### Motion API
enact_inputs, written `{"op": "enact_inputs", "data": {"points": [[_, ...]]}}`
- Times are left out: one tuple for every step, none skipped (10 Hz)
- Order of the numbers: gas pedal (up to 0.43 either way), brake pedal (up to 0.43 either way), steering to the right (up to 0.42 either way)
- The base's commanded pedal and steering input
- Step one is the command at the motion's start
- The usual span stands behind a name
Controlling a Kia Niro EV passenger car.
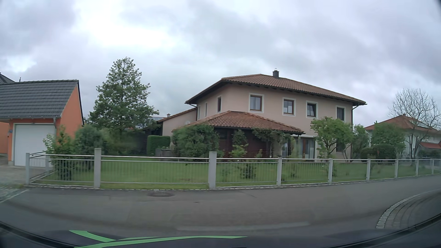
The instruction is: Follow the waypoints while adhering to traffic rules and regulations
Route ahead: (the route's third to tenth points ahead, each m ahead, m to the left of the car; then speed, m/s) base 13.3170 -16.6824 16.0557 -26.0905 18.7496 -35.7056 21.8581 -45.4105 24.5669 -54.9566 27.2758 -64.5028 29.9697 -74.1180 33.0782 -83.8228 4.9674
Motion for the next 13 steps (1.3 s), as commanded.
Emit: {"op": "enact_inputs", "data": {"points": [[0.0, 0.0, 0.349], [0.0, 0.0, 0.36], [0.0, 0.0, 0.374], [0.0, 0.0, 0.383], [0.0, 0.0, 0.397], [0.0, 0.0, 0.405], [0.0, 0.0, 0.41], [0.02, 0.0, 0.419], [0.02, 0.0, 0.439], [0.039, 0.0, 0.456], [0.047, 0.0, 0.464], [0.067, 0.0, 0.47], [0.079, 0.0, 0.471]]}}
